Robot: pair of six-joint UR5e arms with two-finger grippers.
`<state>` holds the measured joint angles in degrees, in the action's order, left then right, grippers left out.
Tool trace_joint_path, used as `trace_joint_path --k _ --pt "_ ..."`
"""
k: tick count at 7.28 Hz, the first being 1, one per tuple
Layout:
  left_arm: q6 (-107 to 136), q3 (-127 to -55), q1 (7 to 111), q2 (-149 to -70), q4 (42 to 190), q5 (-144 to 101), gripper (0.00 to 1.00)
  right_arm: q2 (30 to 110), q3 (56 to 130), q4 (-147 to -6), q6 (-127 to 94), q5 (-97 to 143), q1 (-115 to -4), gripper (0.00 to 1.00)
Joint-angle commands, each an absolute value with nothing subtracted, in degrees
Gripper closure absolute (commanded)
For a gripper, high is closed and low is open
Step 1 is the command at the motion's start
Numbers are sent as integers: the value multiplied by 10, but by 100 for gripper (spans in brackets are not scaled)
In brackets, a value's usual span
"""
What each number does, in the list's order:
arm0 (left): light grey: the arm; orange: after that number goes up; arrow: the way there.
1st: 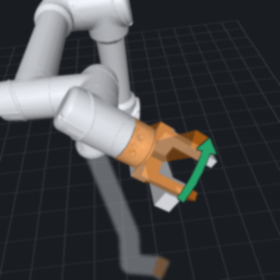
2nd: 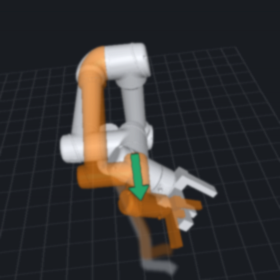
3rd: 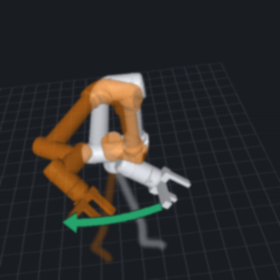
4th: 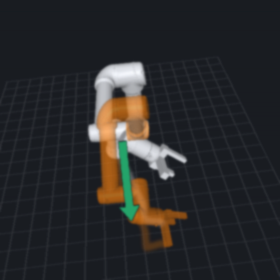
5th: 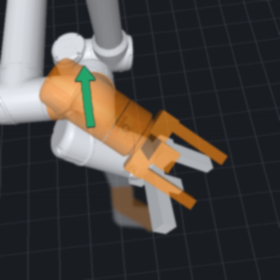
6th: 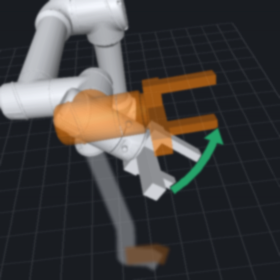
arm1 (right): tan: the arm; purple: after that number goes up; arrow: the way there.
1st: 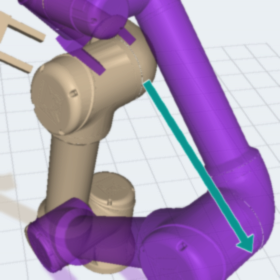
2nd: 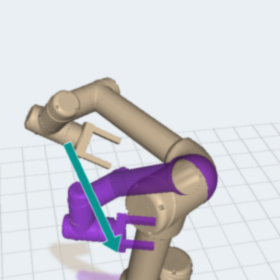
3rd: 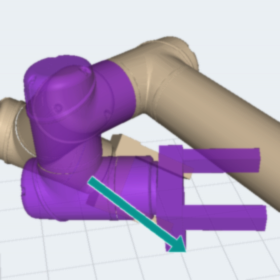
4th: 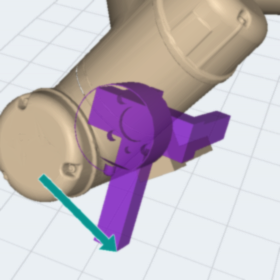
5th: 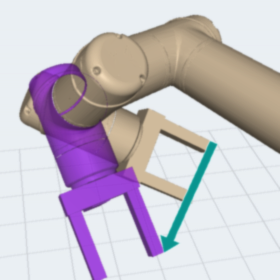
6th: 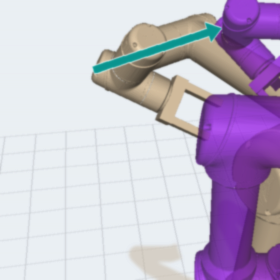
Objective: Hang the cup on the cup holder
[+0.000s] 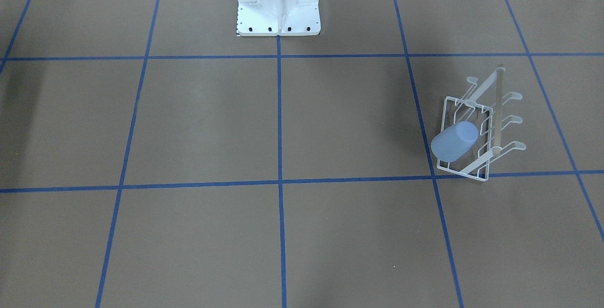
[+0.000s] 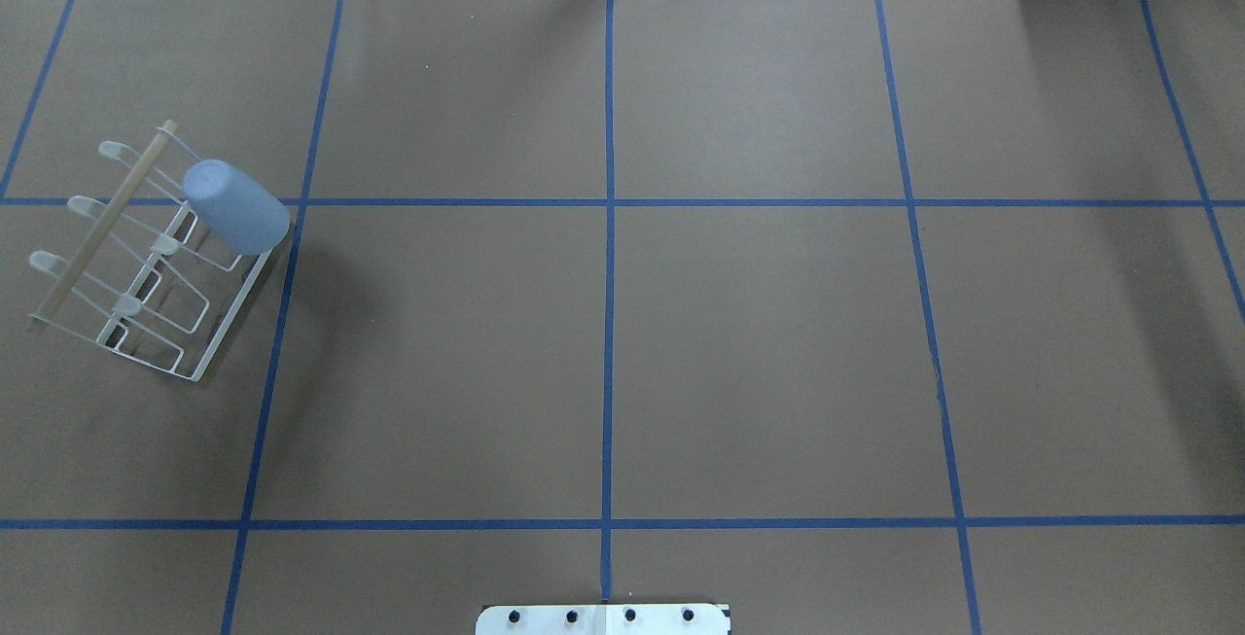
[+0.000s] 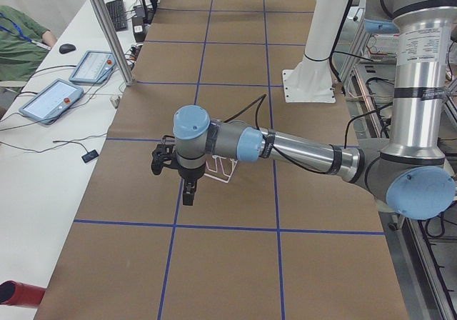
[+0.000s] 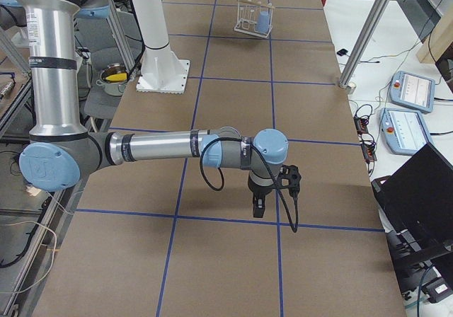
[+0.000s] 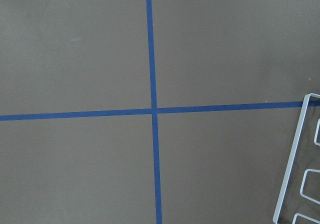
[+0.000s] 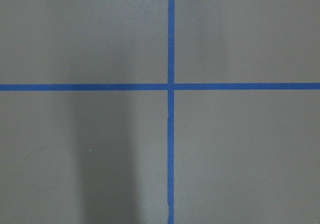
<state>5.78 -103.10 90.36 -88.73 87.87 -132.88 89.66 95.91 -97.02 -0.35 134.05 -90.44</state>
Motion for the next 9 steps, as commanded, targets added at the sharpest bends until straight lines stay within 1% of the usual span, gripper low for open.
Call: trace_joint_path --k 1,3,9 --pt "57 -997 907 -882 882 -1331 1 903 954 -970 -4 1340 -906 0" --pt "57 -1003 907 -867 882 -1331 1 905 954 -970 -4 1341 -908 0" --pt "59 -998 906 -864 875 -1331 1 916 958 -969 -3 1339 -921 0"
